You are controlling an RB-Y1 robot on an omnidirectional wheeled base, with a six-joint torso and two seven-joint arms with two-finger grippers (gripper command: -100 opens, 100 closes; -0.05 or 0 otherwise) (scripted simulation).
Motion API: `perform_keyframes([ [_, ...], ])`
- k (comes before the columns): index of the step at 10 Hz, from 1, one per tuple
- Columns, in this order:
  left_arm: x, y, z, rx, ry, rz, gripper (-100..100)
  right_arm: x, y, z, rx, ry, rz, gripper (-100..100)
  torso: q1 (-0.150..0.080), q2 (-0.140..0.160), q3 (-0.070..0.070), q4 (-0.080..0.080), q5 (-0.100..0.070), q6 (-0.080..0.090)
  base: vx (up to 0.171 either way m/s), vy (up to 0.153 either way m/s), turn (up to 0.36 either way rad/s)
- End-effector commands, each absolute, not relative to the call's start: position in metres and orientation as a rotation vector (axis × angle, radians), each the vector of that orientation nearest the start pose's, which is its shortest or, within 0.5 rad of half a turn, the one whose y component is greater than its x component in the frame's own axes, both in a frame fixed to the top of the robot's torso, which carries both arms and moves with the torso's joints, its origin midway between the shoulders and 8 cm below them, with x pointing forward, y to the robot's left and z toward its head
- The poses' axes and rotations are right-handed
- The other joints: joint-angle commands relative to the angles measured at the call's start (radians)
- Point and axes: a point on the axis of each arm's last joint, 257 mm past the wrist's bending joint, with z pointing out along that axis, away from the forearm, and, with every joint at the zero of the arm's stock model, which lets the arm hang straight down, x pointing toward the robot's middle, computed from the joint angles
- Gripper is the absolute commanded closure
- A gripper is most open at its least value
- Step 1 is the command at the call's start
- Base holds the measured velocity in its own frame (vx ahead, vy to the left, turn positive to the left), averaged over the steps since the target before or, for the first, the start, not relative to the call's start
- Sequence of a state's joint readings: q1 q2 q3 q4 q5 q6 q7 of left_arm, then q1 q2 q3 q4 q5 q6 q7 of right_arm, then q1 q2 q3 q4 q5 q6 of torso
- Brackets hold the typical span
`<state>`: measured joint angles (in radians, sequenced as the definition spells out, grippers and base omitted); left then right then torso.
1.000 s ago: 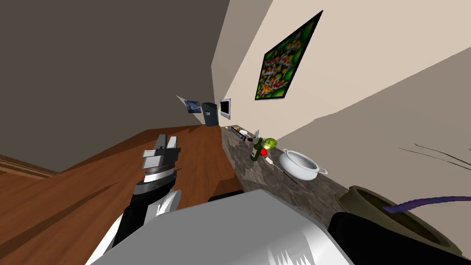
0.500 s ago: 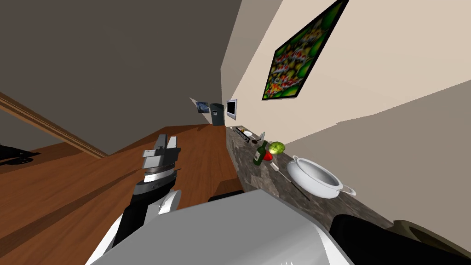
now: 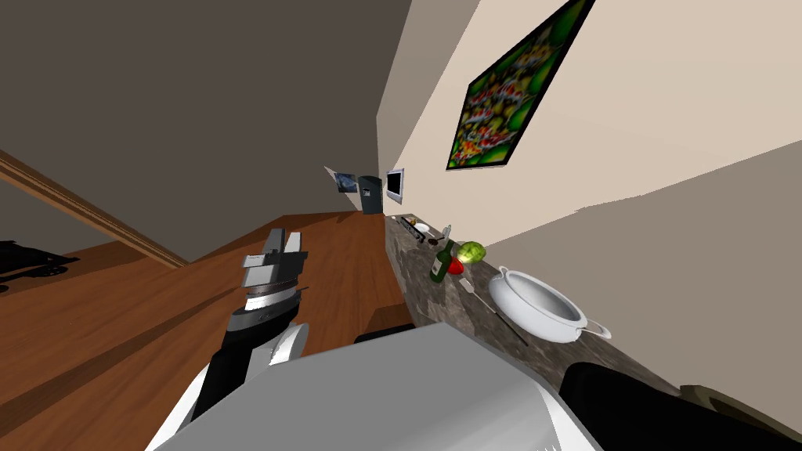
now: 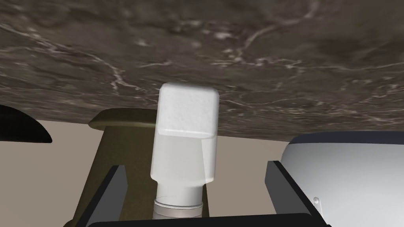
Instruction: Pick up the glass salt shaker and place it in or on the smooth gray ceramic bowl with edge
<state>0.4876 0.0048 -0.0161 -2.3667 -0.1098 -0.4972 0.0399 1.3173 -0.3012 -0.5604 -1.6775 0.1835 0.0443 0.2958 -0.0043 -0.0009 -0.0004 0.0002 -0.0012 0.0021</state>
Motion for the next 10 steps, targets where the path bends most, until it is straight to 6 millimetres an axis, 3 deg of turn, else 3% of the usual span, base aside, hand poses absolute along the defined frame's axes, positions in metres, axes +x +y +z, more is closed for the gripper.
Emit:
perform_keyframes([
  [1, 0.329, 0.255, 0.064, -0.527, 0.604, -1.309, 0, -0.152, -0.658, -0.309, 1.241, 1.924, -0.763, 100, 0.0, 0.0, 0.0, 0.0, 0.0, 0.0, 0.001, -0.006, -0.002],
  [5, 0.329, 0.255, 0.064, -0.527, 0.604, -1.309, 0, -0.153, -0.659, -0.308, 1.24, 1.923, -0.767, 100, 0.0, 0.0, 0.001, 0.001, -0.003, -0.001, -0.001, -0.002, -0.002],
  [6, 0.329, 0.255, 0.064, -0.527, 0.604, -1.309, 0, -0.153, -0.659, -0.308, 1.239, 1.923, -0.767, 0, 0.0, 0.001, 0.001, 0.001, -0.003, -0.001, 0.0, 0.0, 0.0],
  [7, 0.329, 0.255, 0.064, -0.527, 0.604, -1.309, 0, -0.154, -0.654, -0.302, 1.238, 1.928, -0.759, 100, -0.001, 0.001, 0.001, 0.001, -0.003, -0.001, -0.008, 0.048, -0.031],
  [8, 0.329, 0.255, 0.064, -0.527, 0.604, -1.309, 0, -0.154, -0.656, -0.304, 1.237, 1.926, -0.764, 100, 0.003, 0.002, 0.001, 0.001, -0.003, 0.0, -0.006, 0.032, -0.02],
  [9, 0.329, 0.255, 0.064, -0.527, 0.604, -1.309, 0, -0.154, -0.656, -0.304, 1.238, 1.926, -0.763, 0, 0.002, 0.002, 0.002, 0.002, -0.002, 0.0, -0.001, 0.006, -0.001],
  [10, 0.329, 0.255, 0.064, -0.527, 0.604, -1.309, 0, -0.156, -0.665, -0.29, 1.224, 1.911, -0.791, 100, 0.001, 0.001, 0.001, 0.001, -0.003, 0.0, 0.009, -0.002, 0.101],
])
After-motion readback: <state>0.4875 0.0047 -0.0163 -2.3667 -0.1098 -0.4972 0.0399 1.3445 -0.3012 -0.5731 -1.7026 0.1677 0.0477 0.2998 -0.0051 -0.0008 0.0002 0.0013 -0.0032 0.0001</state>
